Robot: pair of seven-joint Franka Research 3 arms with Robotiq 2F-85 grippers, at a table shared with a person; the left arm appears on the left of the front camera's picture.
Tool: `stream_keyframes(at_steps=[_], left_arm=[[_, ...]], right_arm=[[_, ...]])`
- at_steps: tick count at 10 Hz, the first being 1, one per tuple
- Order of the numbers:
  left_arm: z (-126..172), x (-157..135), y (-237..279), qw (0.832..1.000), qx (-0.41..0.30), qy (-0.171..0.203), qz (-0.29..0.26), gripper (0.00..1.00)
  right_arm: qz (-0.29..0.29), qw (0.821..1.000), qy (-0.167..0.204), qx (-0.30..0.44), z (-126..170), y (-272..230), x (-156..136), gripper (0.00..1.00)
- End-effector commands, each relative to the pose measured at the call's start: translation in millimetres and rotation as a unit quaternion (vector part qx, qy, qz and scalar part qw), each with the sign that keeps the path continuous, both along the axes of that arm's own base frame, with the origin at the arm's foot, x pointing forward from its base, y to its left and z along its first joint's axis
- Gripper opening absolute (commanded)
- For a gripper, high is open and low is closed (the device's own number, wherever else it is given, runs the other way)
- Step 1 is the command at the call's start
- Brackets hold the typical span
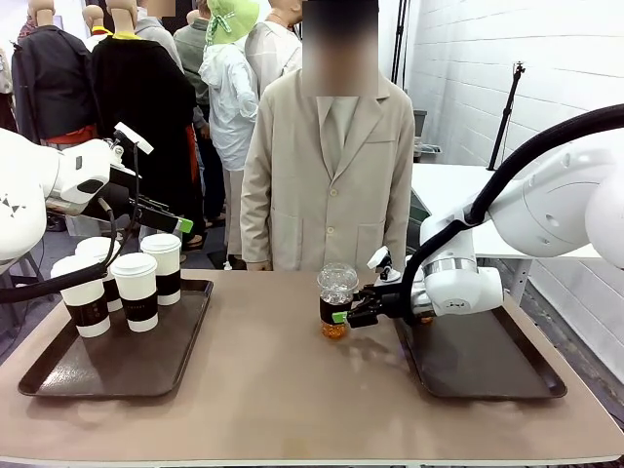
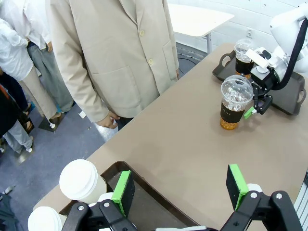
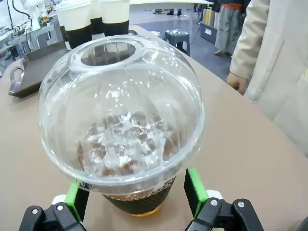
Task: Distribute the coffee onto the tray.
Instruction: Pick up another iced Americano from the middle of the table and place it on the right Handle tray.
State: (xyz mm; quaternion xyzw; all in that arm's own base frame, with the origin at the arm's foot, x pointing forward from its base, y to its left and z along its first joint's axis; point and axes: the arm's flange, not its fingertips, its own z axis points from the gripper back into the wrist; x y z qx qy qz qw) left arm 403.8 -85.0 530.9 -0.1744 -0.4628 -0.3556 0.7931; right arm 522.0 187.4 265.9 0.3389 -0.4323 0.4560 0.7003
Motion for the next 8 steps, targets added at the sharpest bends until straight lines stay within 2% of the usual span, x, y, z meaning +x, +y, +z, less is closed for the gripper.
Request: stream_keyframes(at_steps=[1,6,8], left_arm=[[-0.2,-1.3,-0.2,1.000,0.001,0.007,0.001,1.00],[-0.2,-1.3,-0.2,1.000,0.001,0.007,0.001,1.00],[-0.2,-1.3,-0.2,1.000,0.001,0.007,0.001,1.00]], right_arm=[[0.017,1.000,0.000,0.014,-5.5,5.4,7.2,1.00],[0.031,0.999,0.009,0.028,-6.8,6.0,14.7,1.00],[0.022,0.999,0.014,0.020,-6.6,6.2,15.1,0.68]])
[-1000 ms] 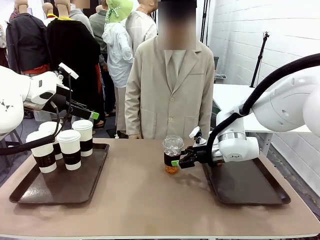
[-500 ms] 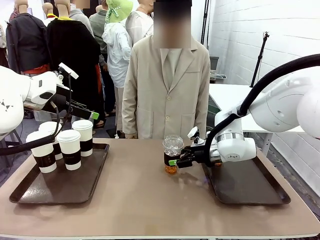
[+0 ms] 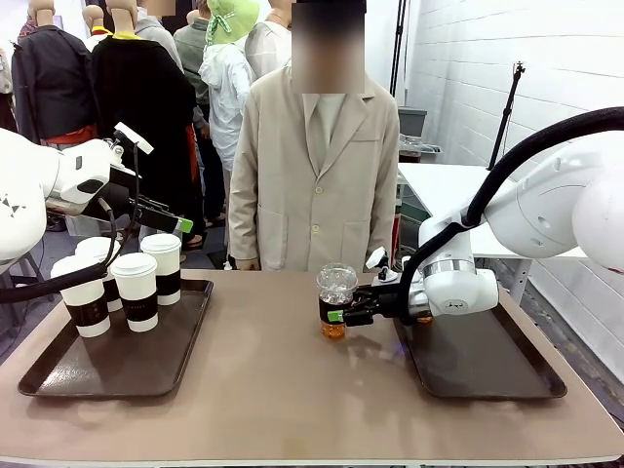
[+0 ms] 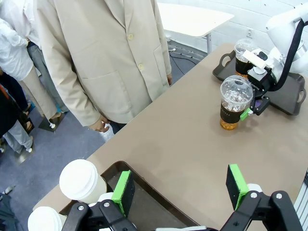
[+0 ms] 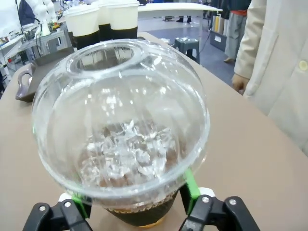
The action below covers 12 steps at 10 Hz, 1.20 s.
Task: Distribute the coffee onto the tray.
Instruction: Pick up another iced Americano from the middle of the table and place it on the right Handle tray.
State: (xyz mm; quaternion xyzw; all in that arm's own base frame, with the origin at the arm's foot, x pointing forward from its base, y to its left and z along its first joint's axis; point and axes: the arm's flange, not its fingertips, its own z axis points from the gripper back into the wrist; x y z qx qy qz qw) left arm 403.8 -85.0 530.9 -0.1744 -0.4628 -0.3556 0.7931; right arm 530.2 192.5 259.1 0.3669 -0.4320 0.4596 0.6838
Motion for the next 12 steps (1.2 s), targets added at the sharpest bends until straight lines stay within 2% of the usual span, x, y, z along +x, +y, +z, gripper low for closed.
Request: stream_keyframes(at_steps=[1,6,9,12], left_arm=[[0,-1,0,1.000,0.001,0.007,0.001,1.00],[0,-1,0,1.000,0.001,0.007,0.001,1.00],[0,-1,0,1.000,0.001,0.007,0.001,1.00],[0,-1,0,1.000,0.001,0.007,0.001,1.00]], right_arm=[[0.002,1.000,0.007,-0.004,1,1,6,0.68],[0.015,1.000,-0.004,0.019,12,-2,-2,0.68],[0.069,0.997,0.011,0.033,51,-13,-40,0.68],[0.110,0.993,0.024,0.032,77,-43,-75,0.68]])
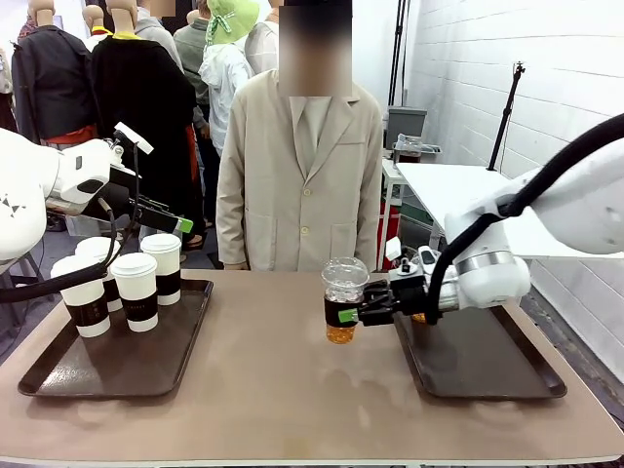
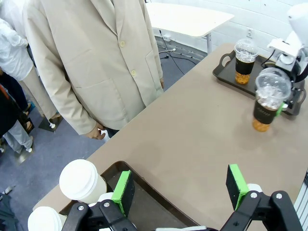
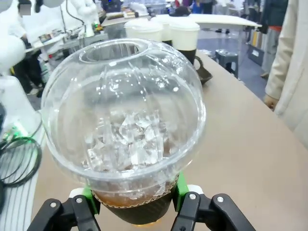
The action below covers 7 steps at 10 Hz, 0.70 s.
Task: Distribute the coffee onto the tray.
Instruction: Pick up another iced Americano from the middle of the table and place it on the right Handle tray.
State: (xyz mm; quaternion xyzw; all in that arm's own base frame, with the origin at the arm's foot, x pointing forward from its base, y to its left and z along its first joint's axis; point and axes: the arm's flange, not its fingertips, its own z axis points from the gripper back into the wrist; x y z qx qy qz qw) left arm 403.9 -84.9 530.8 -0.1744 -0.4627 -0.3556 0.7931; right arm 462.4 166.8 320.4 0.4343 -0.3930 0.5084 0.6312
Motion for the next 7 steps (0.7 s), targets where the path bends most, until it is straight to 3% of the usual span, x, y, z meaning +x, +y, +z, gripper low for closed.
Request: stream_keyframes(at_steps=[1,7], left_arm=[[0,-1,0,1.000,0.001,0.007,0.001,1.00],[0,-1,0,1.000,0.001,0.007,0.001,1.00]], right_arm=[[0.004,1.000,0.006,0.006,24,-35,-12,0.68],[0.062,0.997,-0.024,-0.045,37,-137,-26,0.68]])
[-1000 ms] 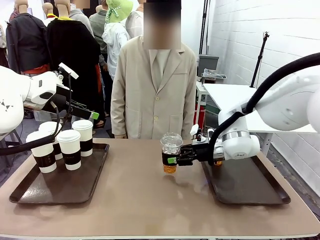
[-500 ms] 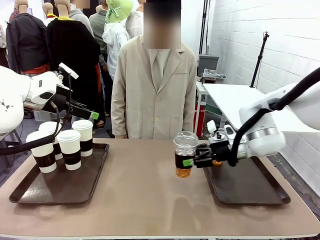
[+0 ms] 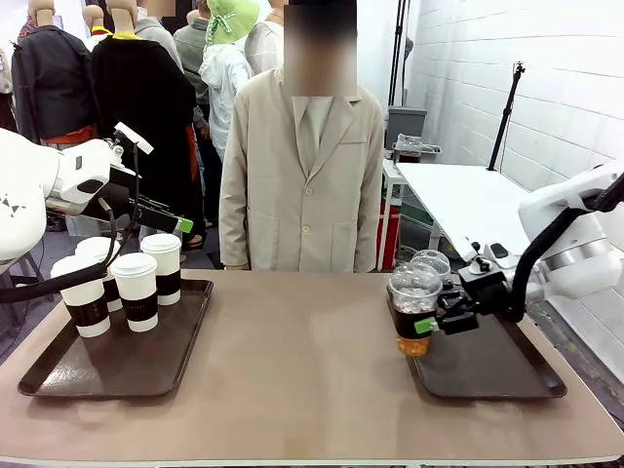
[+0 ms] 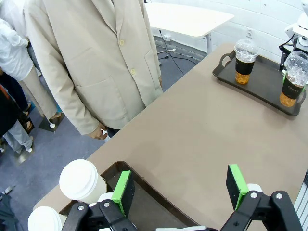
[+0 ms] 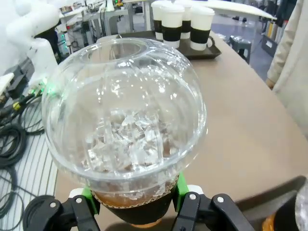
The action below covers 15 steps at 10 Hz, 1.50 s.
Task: Distribute the coffee onto the tray.
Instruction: Pick up another iced Americano from the middle of the table and place it on the right Handle tray.
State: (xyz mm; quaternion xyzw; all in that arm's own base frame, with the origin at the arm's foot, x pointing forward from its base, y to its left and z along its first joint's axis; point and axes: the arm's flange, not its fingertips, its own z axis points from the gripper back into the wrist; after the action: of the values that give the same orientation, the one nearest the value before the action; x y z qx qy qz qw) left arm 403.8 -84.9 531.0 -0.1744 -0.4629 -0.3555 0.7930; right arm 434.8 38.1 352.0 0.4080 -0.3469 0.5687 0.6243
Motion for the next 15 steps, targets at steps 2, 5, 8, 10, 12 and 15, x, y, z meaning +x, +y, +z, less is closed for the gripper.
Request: stream_keyframes(at_steps=[2,5,8,10,12,15], left_arm=[[0,-1,0,1.000,0.001,0.007,0.001,1.00],[0,-1,0,1.000,0.001,0.007,0.001,1.00],[0,-1,0,1.000,0.001,0.007,0.001,1.00],[0,-1,0,1.000,0.001,0.007,0.001,1.00],[0,-1,0,1.000,0.001,0.007,0.001,1.00],[0,-1,0,1.000,0.001,0.007,0.001,1.00]], right_arm=[[-0.007,0.999,-0.020,0.040,-3,-38,6,0.68],[-0.020,0.999,-0.018,0.036,-21,-72,19,0.68],[-0.025,0.999,-0.024,0.031,-41,-88,34,0.68],[-0.022,0.998,-0.007,0.050,-55,-94,46,0.68],[-0.013,0.998,-0.003,0.056,-65,-93,51,0.68],[0.003,0.998,0.005,0.055,-74,-91,55,0.68]])
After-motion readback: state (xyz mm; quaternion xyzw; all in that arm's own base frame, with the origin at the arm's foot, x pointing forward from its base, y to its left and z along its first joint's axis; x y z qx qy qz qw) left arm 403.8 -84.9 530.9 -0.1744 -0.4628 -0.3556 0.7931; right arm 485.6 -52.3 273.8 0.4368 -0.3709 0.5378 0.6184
